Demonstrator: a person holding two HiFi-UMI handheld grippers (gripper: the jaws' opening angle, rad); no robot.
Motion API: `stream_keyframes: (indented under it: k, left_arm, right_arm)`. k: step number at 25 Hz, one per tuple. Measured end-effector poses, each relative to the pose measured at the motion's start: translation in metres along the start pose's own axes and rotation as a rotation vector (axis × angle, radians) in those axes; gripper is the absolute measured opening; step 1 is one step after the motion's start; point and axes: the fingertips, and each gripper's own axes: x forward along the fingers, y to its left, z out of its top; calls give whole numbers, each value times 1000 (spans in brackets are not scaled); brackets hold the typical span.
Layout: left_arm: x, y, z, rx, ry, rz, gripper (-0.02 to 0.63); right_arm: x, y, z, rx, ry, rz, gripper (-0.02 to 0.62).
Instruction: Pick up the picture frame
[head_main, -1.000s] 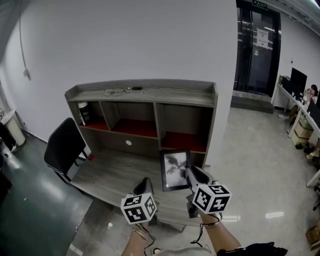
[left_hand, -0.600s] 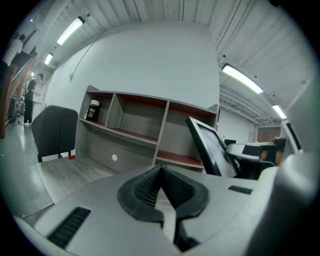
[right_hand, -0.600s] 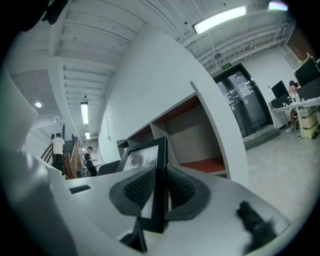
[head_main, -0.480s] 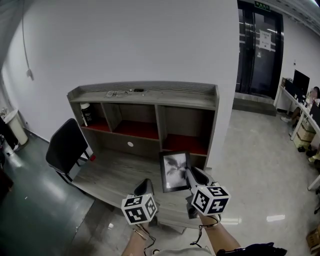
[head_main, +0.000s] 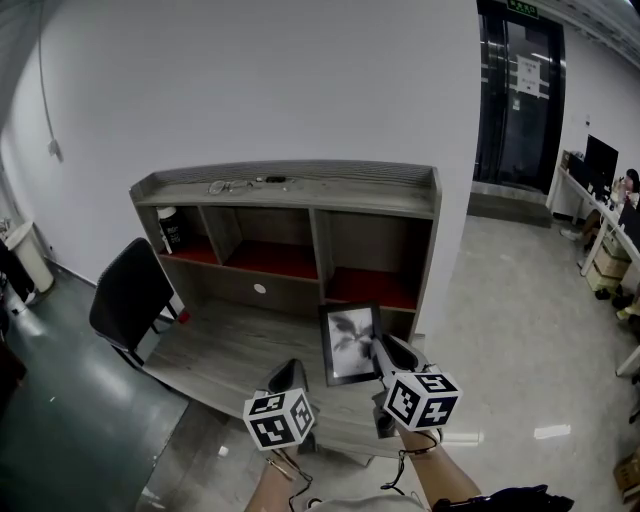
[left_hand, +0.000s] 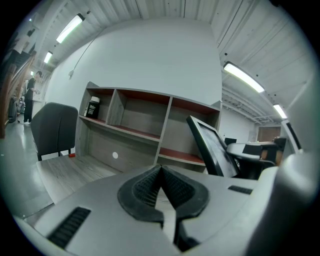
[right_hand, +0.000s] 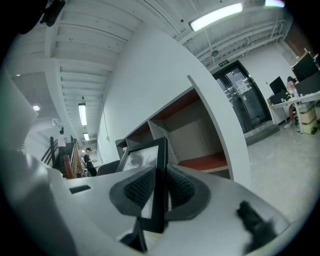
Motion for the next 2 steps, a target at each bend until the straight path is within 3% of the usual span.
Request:
stream_keyframes:
  k: [2]
  left_arm:
    - [3, 2, -1, 0, 4, -2, 12]
  right_arm:
    - [3, -1, -1, 1, 0, -2, 84]
